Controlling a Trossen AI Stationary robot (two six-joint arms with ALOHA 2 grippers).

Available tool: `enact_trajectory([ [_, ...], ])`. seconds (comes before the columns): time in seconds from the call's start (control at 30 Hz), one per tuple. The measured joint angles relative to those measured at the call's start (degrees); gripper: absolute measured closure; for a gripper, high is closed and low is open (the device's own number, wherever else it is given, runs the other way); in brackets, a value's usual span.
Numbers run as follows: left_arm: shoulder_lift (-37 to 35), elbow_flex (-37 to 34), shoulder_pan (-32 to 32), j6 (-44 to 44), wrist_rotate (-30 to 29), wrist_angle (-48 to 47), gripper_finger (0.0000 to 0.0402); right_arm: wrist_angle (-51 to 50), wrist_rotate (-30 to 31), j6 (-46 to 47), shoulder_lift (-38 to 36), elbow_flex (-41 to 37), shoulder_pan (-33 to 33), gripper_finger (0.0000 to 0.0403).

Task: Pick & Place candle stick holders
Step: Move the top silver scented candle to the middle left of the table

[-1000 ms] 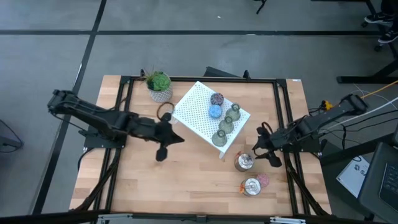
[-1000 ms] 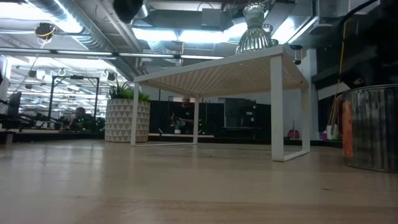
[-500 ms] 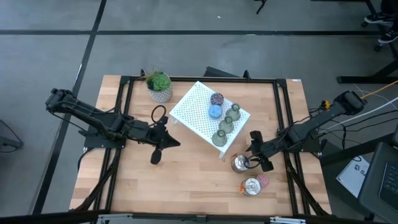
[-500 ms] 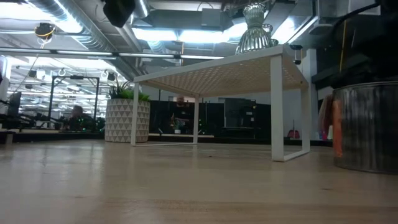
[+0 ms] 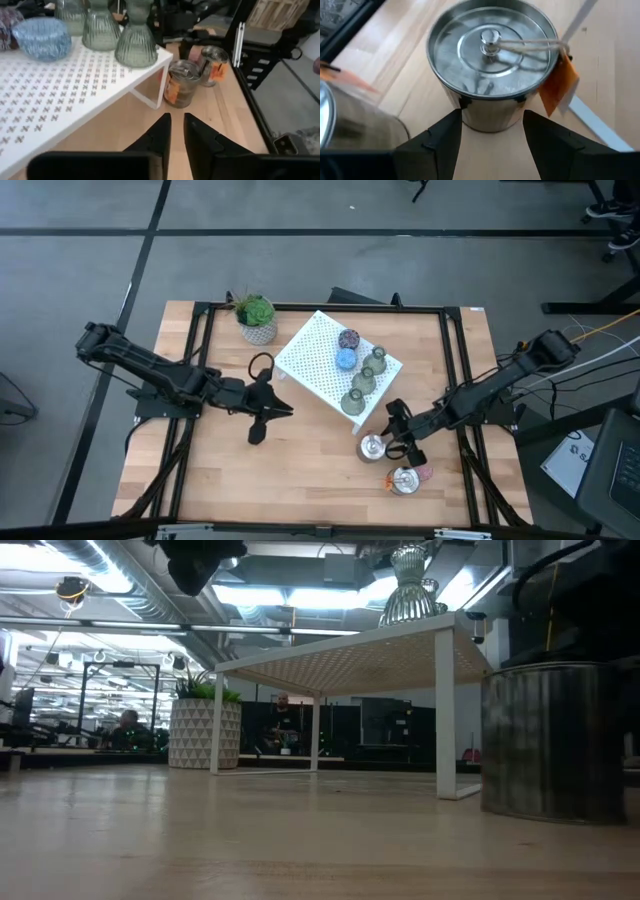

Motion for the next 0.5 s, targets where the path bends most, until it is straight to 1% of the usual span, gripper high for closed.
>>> enact_trajectory([
  [0.17, 1.92, 0.00, -0.35, -2.77, -0.81, 0.09, 0.0321, 4.90, 0.02, -0.46, 2.29, 0.00, -0.05, 0.0188],
  [0.27, 3.89, 0.00, -0.35, -2.93, -0.81, 0.86, 0.0304, 6.37, 0.20, 0.60, 2.91, 0.02, -0.07, 0.0188],
  [0.37, 6.65, 0.00, -0.35, -2.36, -0.69, 4.40, 0.0289, 6.49, 0.57, 3.60, 2.85, 0.02, -0.32, 0.0188],
  [0.5, 11.92, 0.22, -0.38, 3.69, 2.86, 14.59, 0.0279, 5.83, 0.53, 7.13, 2.59, 0.02, -0.93, 0.0188],
])
